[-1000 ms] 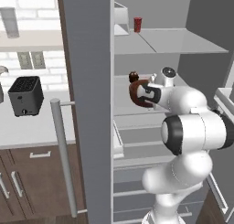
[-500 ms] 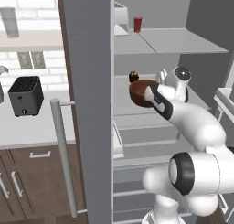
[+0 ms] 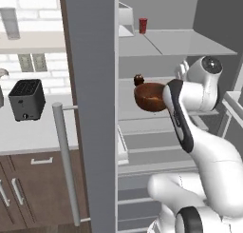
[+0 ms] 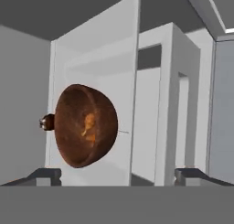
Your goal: Pick the chicken drumstick and carrot from their plates and place them in the bowl. Then put the bowl in the fridge.
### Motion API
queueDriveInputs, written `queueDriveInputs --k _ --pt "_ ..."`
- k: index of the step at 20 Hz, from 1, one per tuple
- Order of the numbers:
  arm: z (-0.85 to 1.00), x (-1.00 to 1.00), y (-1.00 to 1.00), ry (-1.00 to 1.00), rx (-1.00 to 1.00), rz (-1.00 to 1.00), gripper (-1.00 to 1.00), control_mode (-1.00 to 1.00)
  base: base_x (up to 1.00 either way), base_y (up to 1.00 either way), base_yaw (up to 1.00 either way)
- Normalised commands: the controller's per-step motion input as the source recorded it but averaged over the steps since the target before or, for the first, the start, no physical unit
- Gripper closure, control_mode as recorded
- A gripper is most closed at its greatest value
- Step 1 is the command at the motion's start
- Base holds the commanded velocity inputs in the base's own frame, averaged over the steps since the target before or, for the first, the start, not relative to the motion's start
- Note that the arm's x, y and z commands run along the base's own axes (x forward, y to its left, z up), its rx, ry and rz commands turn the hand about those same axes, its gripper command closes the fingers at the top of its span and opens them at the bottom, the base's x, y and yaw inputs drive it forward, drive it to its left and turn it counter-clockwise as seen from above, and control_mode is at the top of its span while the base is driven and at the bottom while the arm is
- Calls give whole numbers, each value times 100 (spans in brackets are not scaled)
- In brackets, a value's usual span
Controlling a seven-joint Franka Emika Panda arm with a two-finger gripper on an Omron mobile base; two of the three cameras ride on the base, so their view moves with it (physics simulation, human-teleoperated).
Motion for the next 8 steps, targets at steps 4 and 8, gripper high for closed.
queueDriveInputs --k 4,8 --pt "49 -100 0 -2 -9 0 -100 -100 0 0 0" --pt "2 -100 9 -11 -7 5 -100 -100 0 0 0"
